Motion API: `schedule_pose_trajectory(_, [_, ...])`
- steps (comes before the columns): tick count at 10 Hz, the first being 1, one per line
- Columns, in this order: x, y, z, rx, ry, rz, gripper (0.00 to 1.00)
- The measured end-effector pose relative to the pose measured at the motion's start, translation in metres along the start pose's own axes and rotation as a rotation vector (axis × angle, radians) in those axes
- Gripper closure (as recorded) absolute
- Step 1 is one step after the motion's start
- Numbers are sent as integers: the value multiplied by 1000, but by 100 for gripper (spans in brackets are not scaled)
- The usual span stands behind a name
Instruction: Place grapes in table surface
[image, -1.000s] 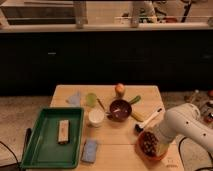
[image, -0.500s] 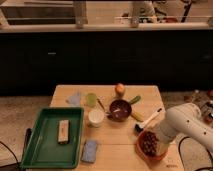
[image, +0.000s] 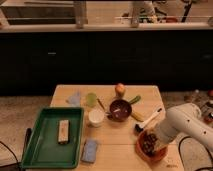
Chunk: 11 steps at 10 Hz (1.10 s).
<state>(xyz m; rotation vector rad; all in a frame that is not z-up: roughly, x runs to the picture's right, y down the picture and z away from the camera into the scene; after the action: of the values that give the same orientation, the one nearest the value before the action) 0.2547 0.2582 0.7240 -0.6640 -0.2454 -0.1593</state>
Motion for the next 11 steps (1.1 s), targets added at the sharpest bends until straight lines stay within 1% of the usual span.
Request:
schedule_pose_trajectory(7, [9, 1, 7, -12, -21, 6, 30])
schedule_pose_trajectory(11, [16, 5, 15, -16, -44, 23, 30])
